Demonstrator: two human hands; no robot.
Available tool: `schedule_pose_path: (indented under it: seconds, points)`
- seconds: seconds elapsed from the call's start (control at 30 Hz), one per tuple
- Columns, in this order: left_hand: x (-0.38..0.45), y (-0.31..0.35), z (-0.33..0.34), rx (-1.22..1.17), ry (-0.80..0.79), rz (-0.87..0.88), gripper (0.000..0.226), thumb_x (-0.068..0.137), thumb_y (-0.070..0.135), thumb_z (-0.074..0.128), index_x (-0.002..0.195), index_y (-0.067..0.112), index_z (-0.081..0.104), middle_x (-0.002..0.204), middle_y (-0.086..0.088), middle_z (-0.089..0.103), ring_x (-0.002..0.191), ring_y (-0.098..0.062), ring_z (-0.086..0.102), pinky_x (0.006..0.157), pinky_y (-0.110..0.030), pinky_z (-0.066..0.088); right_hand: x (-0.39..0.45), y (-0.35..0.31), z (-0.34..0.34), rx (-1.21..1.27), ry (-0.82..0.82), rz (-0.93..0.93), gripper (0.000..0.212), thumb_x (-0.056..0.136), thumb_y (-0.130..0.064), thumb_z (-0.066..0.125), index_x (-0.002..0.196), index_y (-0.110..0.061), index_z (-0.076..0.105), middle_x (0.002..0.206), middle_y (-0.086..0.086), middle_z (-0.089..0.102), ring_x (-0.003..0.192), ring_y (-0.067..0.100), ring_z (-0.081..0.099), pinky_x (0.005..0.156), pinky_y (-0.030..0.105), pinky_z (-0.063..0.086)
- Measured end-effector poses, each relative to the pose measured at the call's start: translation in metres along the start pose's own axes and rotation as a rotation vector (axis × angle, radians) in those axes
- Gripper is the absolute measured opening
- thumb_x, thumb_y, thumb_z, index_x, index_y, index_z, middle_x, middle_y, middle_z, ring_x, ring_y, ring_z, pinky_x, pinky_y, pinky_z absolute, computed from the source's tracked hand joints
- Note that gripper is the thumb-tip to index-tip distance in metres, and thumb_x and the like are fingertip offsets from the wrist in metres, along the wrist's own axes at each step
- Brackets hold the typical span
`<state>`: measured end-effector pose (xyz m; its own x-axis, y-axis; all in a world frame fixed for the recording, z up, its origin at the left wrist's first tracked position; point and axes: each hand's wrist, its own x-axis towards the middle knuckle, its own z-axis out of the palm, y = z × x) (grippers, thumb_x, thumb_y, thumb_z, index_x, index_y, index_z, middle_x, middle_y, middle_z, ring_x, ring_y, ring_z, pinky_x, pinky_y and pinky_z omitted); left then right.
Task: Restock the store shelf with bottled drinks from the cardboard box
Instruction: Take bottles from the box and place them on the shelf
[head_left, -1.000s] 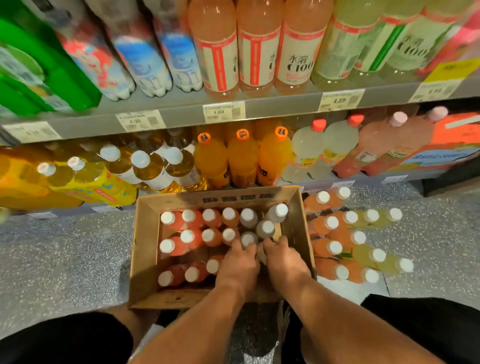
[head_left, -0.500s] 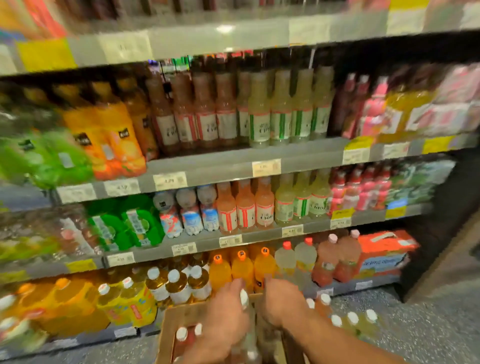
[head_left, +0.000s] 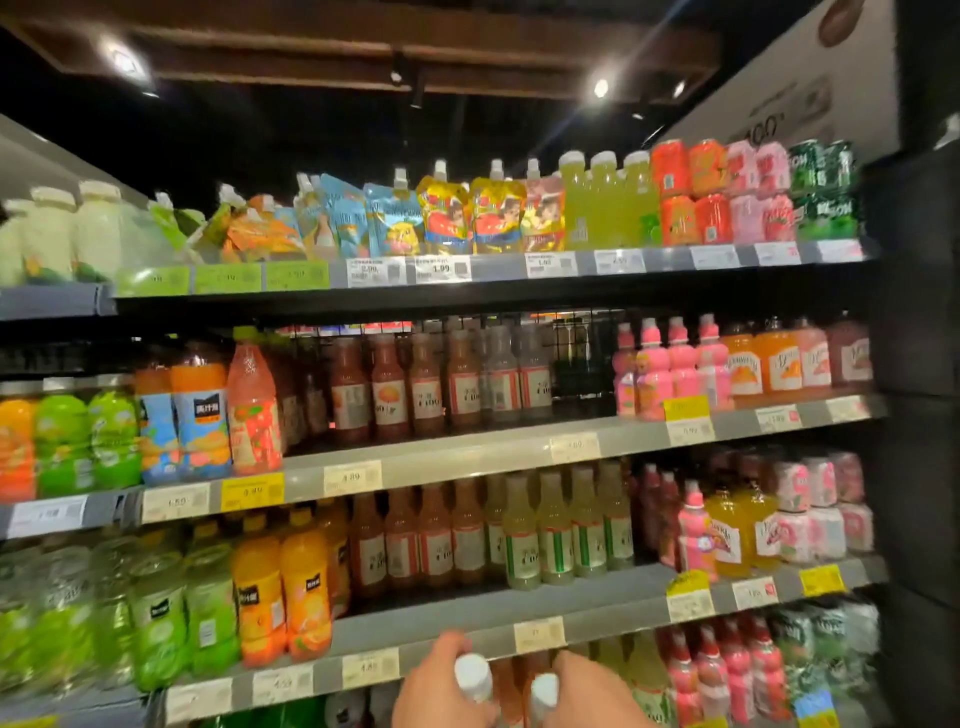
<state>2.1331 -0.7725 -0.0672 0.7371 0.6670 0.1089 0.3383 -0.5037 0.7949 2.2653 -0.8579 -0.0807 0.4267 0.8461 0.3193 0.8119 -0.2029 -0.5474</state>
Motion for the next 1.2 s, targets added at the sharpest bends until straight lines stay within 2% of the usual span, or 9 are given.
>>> schedule_pose_path:
  seconds: [0.07, 0.1, 0.2, 0.27, 0.43, 0.63, 0.87, 1.03, 1.2]
  points:
    - [0.009, 0.004, -0.013, 0.041, 0.246, -0.118, 0.035, 0.071, 0.025, 0.072, 0.09, 0.041, 0.047, 0.104, 0.006, 0.061, 0.102, -0.017, 0.062, 0.08, -0.022, 0.048, -0.003, -0.018, -0.027, 0.074, -0.126, 0.204, 0.041, 0.077, -0.043, 0.073, 0.111, -0.029, 0.055, 0.109, -0.017, 0.062, 0.102, 0.002, 0.06, 0.083, 0.02, 0.047]
    - [0.016, 0.014, -0.017, 0.03, 0.323, -0.08, 0.042, 0.07, 0.028, 0.076, 0.098, 0.041, 0.047, 0.101, 0.011, 0.061, 0.096, -0.012, 0.06, 0.079, -0.022, 0.046, 0.014, -0.02, -0.044, 0.126, -0.069, 0.23, 0.037, 0.077, -0.034, 0.07, 0.109, -0.023, 0.057, 0.11, -0.007, 0.062, 0.103, 0.012, 0.06, 0.084, 0.026, 0.047]
    - [0.039, 0.058, -0.049, 0.071, 0.462, 0.089, 0.045, 0.072, 0.032, 0.081, 0.107, 0.036, 0.053, 0.098, 0.014, 0.062, 0.091, -0.01, 0.06, 0.079, -0.027, 0.049, 0.042, -0.043, -0.083, 0.164, 0.073, 0.213, 0.025, 0.073, -0.028, 0.071, 0.094, -0.024, 0.058, 0.098, -0.003, 0.065, 0.09, 0.017, 0.062, 0.072, 0.03, 0.05]
    - [0.055, 0.091, -0.075, 0.043, 0.524, 0.147, 0.041, 0.075, 0.035, 0.081, 0.107, 0.033, 0.056, 0.097, 0.013, 0.063, 0.091, -0.011, 0.06, 0.082, -0.032, 0.053, 0.066, -0.056, -0.112, 0.244, 0.164, 0.136, 0.016, 0.076, -0.024, 0.072, 0.086, -0.026, 0.06, 0.092, -0.004, 0.068, 0.088, 0.017, 0.065, 0.079, 0.037, 0.054]
    - [0.113, 0.171, -0.119, 0.081, 0.711, 0.251, 0.04, 0.075, 0.042, 0.081, 0.107, 0.026, 0.061, 0.099, 0.003, 0.066, 0.091, -0.018, 0.059, 0.077, -0.029, 0.045, 0.145, -0.087, -0.185, 0.3, 0.365, 0.025, 0.037, 0.083, -0.034, 0.07, 0.113, -0.021, 0.053, 0.106, 0.001, 0.062, 0.095, 0.022, 0.062, 0.085, 0.046, 0.054]
    - [0.179, 0.229, -0.139, 0.137, 0.759, 0.282, 0.058, 0.078, 0.046, 0.078, 0.127, 0.022, 0.057, 0.119, -0.002, 0.067, 0.108, -0.025, 0.062, 0.089, -0.037, 0.051, 0.223, -0.082, -0.232, 0.287, 0.509, 0.015, 0.045, 0.089, -0.04, 0.064, 0.124, -0.016, 0.047, 0.119, 0.011, 0.06, 0.105, 0.032, 0.058, 0.088, 0.047, 0.052]
    - [0.237, 0.228, -0.124, 0.161, 0.785, 0.277, 0.05, 0.081, 0.045, 0.075, 0.124, 0.026, 0.056, 0.117, -0.001, 0.067, 0.108, -0.026, 0.061, 0.088, -0.037, 0.05, 0.272, -0.028, -0.231, 0.28, 0.593, 0.038, 0.052, 0.09, -0.037, 0.065, 0.135, -0.018, 0.045, 0.126, 0.01, 0.061, 0.114, 0.033, 0.057, 0.091, 0.042, 0.049]
    - [0.27, 0.214, -0.111, 0.159, 0.769, 0.269, 0.05, 0.08, 0.044, 0.076, 0.122, 0.026, 0.057, 0.114, 0.0, 0.067, 0.106, -0.024, 0.062, 0.087, -0.036, 0.05, 0.296, -0.004, -0.234, 0.273, 0.627, -0.018, 0.045, 0.089, -0.037, 0.066, 0.129, -0.021, 0.049, 0.119, 0.007, 0.064, 0.11, 0.03, 0.059, 0.089, 0.04, 0.049]
    - [0.298, 0.216, -0.109, 0.12, 0.712, 0.181, 0.049, 0.082, 0.043, 0.075, 0.119, 0.016, 0.056, 0.117, -0.003, 0.064, 0.108, -0.026, 0.061, 0.082, -0.032, 0.046, 0.321, 0.011, -0.224, 0.239, 0.549, 0.064, 0.053, 0.091, -0.04, 0.064, 0.134, -0.015, 0.046, 0.129, 0.013, 0.059, 0.118, 0.035, 0.055, 0.096, 0.048, 0.048]
